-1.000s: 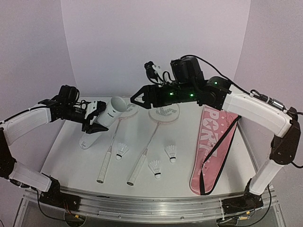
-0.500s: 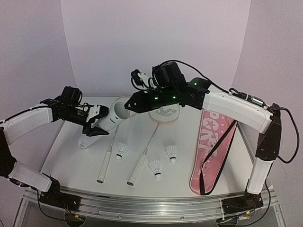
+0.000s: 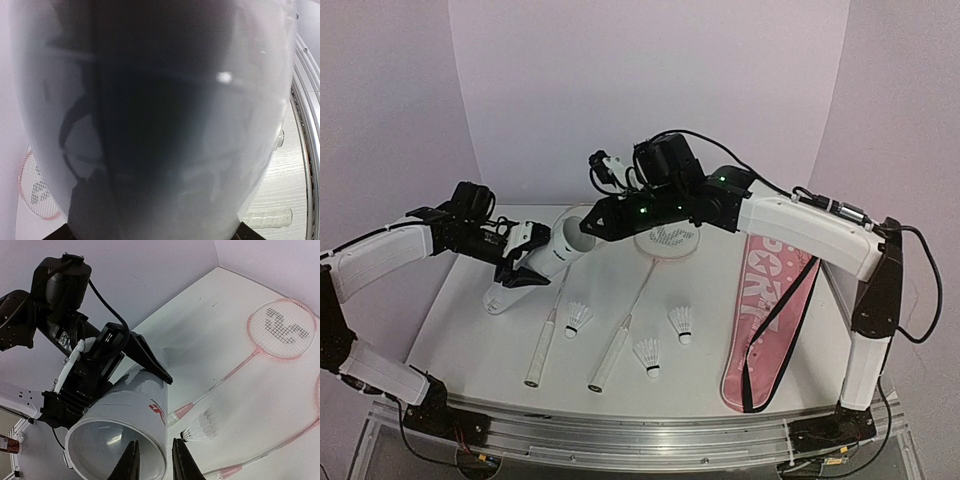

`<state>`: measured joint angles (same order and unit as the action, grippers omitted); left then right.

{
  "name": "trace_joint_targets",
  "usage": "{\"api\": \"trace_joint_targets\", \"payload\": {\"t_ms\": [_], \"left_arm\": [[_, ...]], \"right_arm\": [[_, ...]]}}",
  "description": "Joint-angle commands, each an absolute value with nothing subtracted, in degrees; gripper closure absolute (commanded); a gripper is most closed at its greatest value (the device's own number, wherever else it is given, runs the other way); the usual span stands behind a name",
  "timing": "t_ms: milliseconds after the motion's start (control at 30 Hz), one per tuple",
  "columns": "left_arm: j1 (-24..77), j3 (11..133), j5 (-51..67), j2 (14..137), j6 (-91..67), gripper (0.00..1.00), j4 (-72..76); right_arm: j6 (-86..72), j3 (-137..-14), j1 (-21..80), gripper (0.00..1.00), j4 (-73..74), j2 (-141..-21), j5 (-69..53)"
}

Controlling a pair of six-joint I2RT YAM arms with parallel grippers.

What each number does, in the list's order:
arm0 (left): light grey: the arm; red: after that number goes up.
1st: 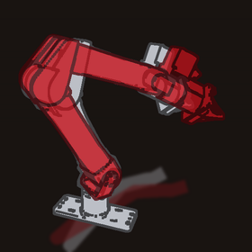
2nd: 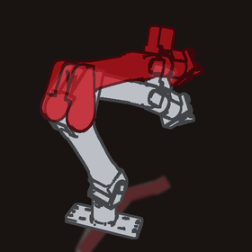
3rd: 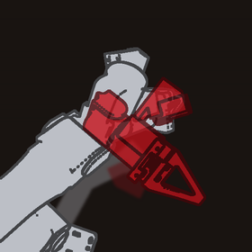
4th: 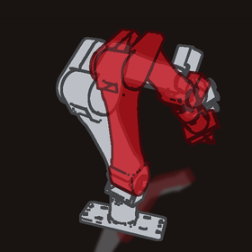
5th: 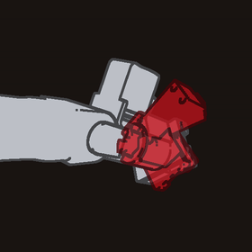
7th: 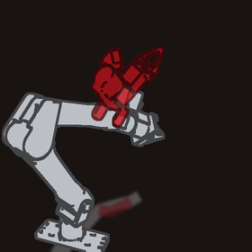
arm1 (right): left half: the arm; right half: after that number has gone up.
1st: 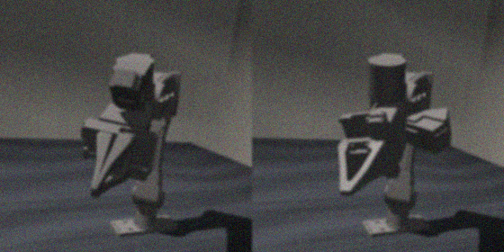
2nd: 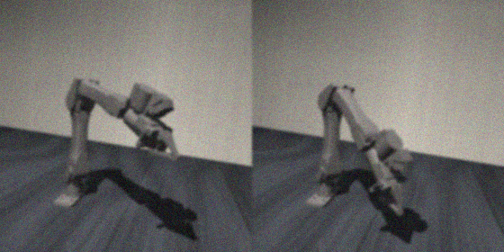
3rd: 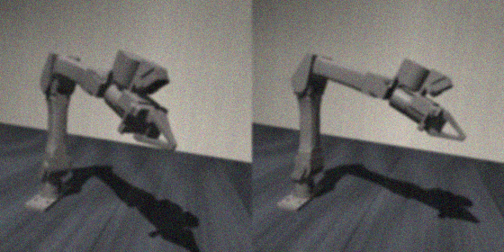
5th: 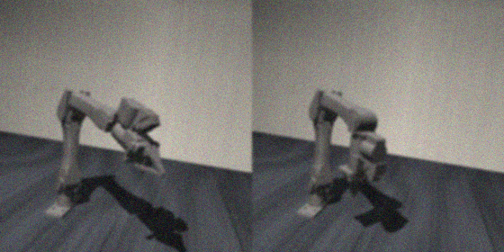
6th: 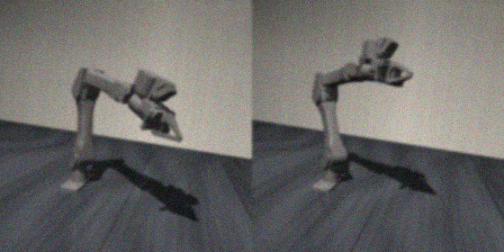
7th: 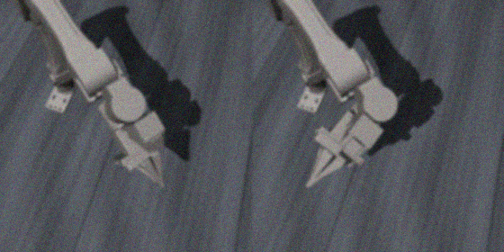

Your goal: Pack up the badminton gear

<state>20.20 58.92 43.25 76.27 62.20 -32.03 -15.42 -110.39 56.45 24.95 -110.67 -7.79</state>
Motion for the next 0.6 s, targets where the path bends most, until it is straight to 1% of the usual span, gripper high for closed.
{"api": "trace_joint_targets", "payload": {"t_ms": [0, 33, 67, 100, 267, 567], "left_arm": [[20.13, 61.06, 45.41, 77.04, 62.56, 0.85, -34.29], [20.14, 61.03, 45.37, 77.13, 62.46, 0.85, -34.28], [20.13, 61.15, 45.36, 77.25, 62.29, 0.85, -34.34], [20.14, 61.26, 45.35, 77.38, 62.06, 0.86, -34.52], [20.15, 62.02, 44.32, 78.34, 60.32, 0.89, -35.21], [20.05, 62.31, 41.15, 80.45, 59.46, 0.92, -35.69]], "right_arm": [[-14.18, -111.95, 56.64, 0.86, 24.40, -111.08, -8.83], [-14.11, -112.06, 56.65, 0.94, 24.36, -111.16, -8.85], [-14.08, -112.06, 56.62, 0.99, 24.35, -111.18, -8.81], [-14.01, -112.02, 56.62, 1.00, 24.35, -111.14, -8.73], [-13.69, -110.11, 56.63, 1.00, 24.33, -109.55, -5.37], [-14.11, -102.29, 56.30, 1.00, 24.35, -102.63, -0.01]]}}
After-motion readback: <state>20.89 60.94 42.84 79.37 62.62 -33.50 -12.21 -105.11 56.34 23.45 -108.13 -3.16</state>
